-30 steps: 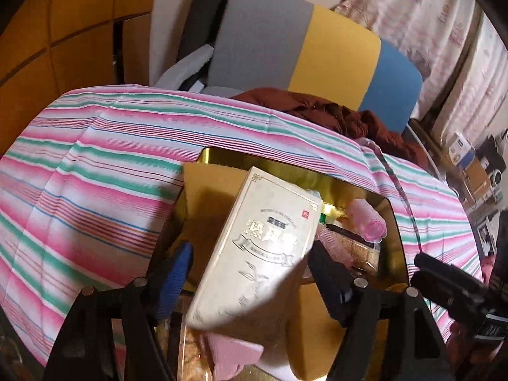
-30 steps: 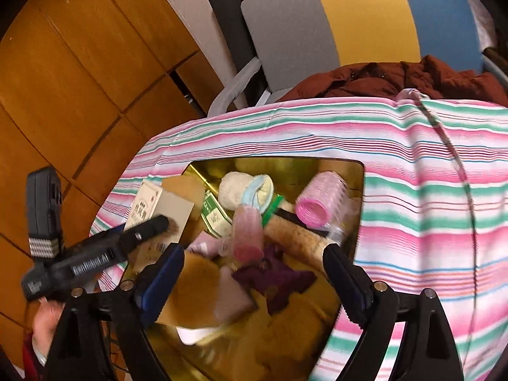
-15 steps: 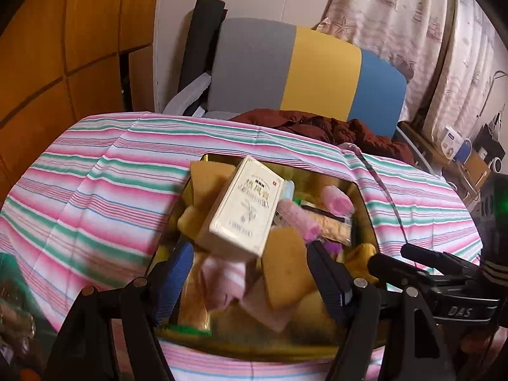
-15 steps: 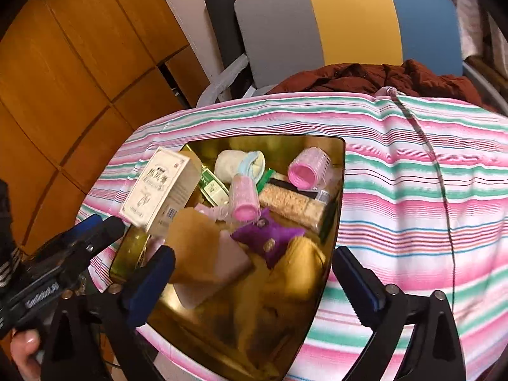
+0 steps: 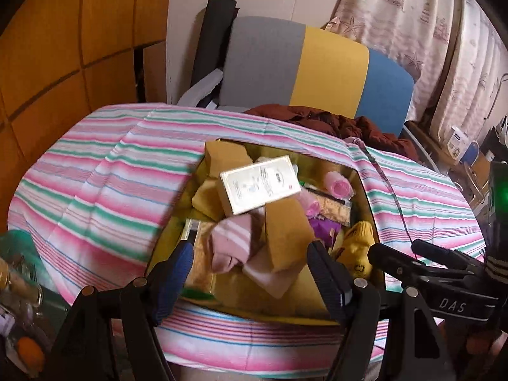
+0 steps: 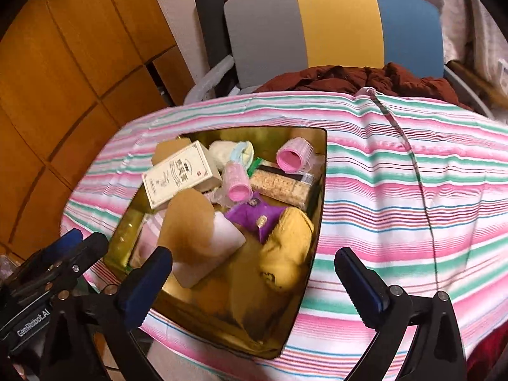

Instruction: Organize objects

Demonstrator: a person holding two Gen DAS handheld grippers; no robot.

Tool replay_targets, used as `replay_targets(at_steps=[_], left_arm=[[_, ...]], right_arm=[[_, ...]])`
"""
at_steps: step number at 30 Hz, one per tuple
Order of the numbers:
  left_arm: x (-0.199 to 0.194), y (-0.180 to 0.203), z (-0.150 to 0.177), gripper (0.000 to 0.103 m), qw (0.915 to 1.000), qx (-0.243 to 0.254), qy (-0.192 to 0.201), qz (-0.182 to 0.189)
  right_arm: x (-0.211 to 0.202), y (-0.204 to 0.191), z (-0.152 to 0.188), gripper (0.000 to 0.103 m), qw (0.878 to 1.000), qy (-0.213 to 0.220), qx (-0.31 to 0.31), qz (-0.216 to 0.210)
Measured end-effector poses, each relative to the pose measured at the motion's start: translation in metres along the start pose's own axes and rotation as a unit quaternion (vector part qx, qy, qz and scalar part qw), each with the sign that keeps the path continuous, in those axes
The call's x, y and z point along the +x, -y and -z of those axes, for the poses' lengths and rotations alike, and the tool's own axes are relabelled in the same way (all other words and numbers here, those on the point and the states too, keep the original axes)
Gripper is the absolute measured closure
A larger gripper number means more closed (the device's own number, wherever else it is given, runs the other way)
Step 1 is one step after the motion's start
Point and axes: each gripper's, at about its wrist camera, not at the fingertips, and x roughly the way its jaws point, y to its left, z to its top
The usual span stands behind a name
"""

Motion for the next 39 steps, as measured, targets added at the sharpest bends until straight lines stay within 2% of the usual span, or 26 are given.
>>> replay_targets(at_steps=[6, 14, 24, 27, 33, 39], left_arm=[[-0.009, -0.003, 0.006, 0.029, 0.9988, 0.006, 0.013, -0.047], [-0.027, -0.01, 0.002, 0.029, 0.9959, -0.007, 0.036, -0.083], [-0.031, -0.003, 0.0, 0.029, 0.9957, -0.004, 0.025, -0.089], [-0.03, 0.002, 0.001, 0.035, 0.9958, 0.001, 0.016, -0.09], [-0.026, 0.0, 0.002, 0.038, 0.9963, -0.012, -0.002, -0.085], [-0.026, 0.001, 0.002, 0.038, 0.9944, -0.001, 0.003, -0.105]], right_arm=[[-0.011, -0.014, 0.003, 0.0, 0.999, 0.004, -0.019, 0.033], [-0.027, -0.033, -0.001, 0.0, 0.996, 0.013, -0.034, 0.077], [-0.034, -0.043, -0.001, 0.0, 0.994, 0.008, -0.04, 0.099], [-0.036, -0.043, -0.001, 0.0, 0.994, 0.007, -0.032, 0.101], [-0.031, -0.042, -0.001, 0.0, 0.994, 0.001, -0.024, 0.105], [-0.028, -0.041, 0.001, 0.0, 0.994, -0.002, -0.025, 0.111]])
